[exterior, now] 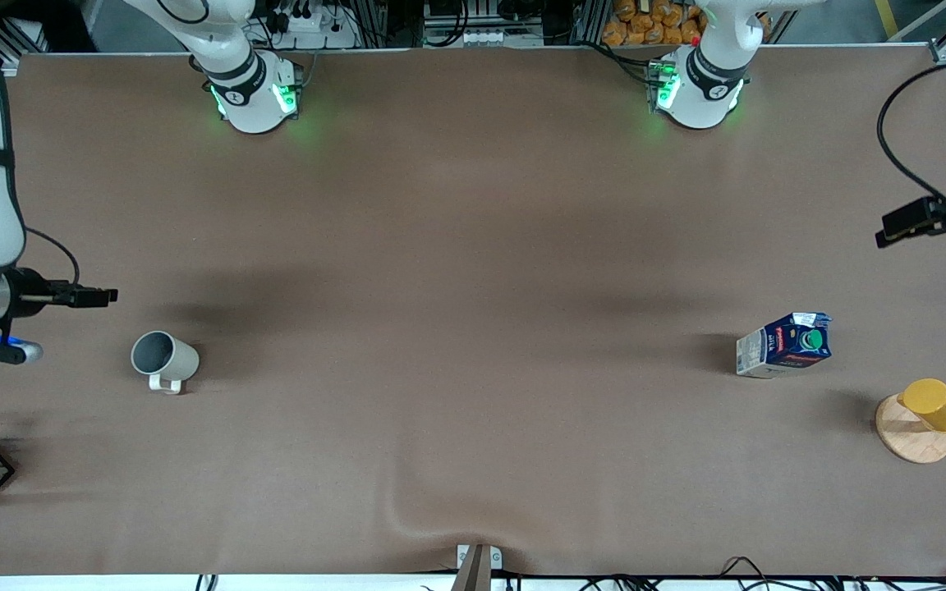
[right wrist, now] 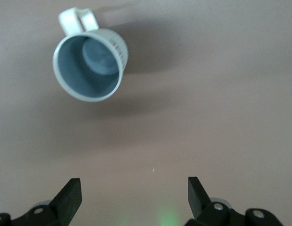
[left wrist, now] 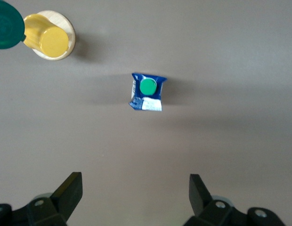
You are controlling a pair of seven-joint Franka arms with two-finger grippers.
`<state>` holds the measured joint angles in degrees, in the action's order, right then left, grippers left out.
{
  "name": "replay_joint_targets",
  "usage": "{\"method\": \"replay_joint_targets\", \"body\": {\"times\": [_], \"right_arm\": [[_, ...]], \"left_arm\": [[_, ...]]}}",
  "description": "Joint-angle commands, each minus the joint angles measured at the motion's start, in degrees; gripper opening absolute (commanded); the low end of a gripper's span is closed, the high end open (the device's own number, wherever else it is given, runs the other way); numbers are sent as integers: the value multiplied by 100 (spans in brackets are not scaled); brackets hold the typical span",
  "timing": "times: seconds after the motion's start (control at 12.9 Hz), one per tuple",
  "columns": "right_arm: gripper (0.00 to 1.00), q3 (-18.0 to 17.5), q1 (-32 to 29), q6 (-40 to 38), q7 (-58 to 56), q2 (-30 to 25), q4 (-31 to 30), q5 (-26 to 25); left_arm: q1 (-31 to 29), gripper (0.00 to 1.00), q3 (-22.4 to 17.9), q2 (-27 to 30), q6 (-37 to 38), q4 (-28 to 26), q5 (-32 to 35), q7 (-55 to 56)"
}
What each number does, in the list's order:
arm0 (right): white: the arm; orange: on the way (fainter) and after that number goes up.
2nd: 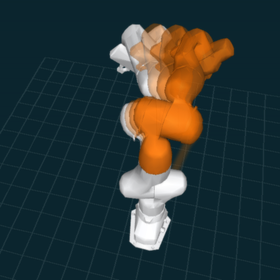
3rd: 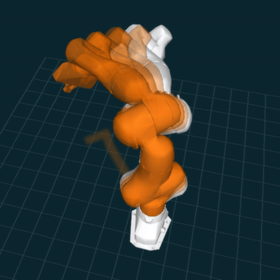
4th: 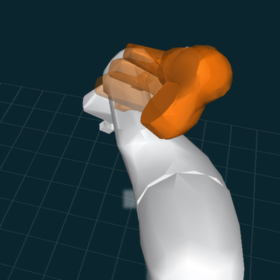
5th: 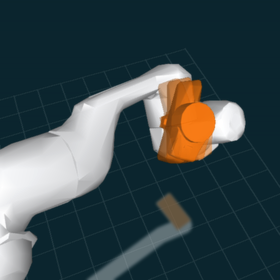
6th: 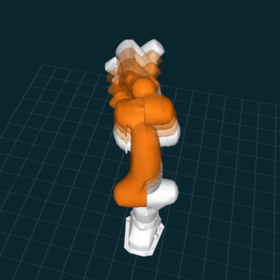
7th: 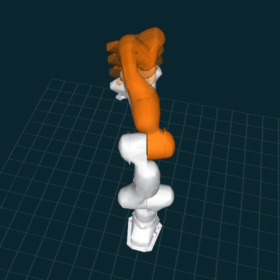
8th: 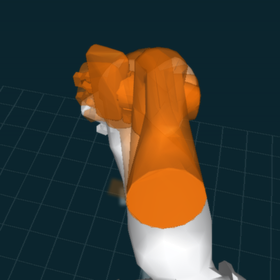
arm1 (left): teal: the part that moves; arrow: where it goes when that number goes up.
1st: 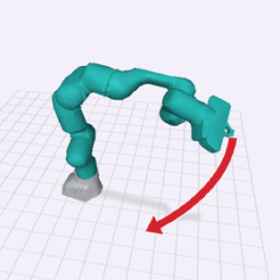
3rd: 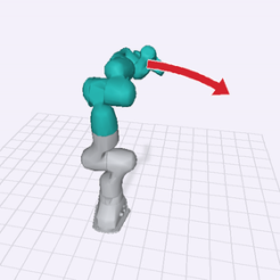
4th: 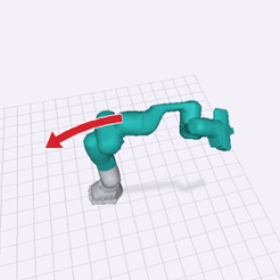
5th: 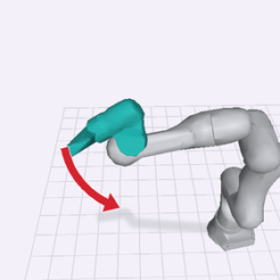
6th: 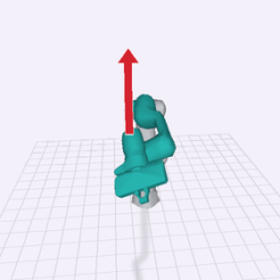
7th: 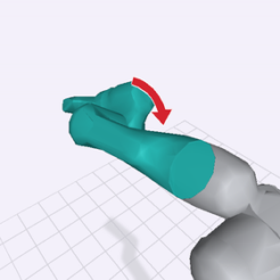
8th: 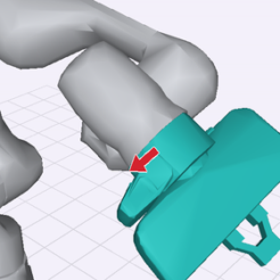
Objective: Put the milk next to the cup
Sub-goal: 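Reach the right gripper to the white mug while the left gripper reaches the milk carton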
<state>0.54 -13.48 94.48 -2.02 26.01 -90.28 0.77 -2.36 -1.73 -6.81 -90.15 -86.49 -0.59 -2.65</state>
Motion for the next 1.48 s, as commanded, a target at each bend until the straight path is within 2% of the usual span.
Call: {"method": "replay_joint_targets", "body": {"times": [0.0, 0.39, 0.7, 1.01, 1.09, 1.17, 1.24, 1.4], "right_arm": [[100, -80, -76, 333, -61, 159, 108, 19], [100, -89, -50, 1378, -422, 572, 2, 19], [100, -89, 73, 1897, -422, 897, 46, 19], [100, -89, 143, 1934, -430, 1205, 55, -34], [83, -89, 222, 1926, -439, 1196, 55, -60], [25, -89, 240, 1925, -465, 1196, 37, -60], [0, -89, 223, 1925, -544, 1196, 28, -60], [0, -89, 232, 1908, -553, 1179, 28, -60]], "left_arm": [[-106, 100, 15, -135, -221, -35, -64, -42], [-195, 100, 15, -400, -836, -456, -64, -60], [-151, 100, 59, -751, -1345, -684, -108, -104], [-28, 100, 129, -1129, -1934, -922, -108, -121], [-28, 100, 147, -1260, -2049, -914, -99, -121], [-19, 100, 147, -1331, -2076, -879, -99, -121], [-10, 100, 147, -1332, -2094, -870, -99, -95], [-1, 100, 147, -1498, -2286, -870, -73, -104]]}}
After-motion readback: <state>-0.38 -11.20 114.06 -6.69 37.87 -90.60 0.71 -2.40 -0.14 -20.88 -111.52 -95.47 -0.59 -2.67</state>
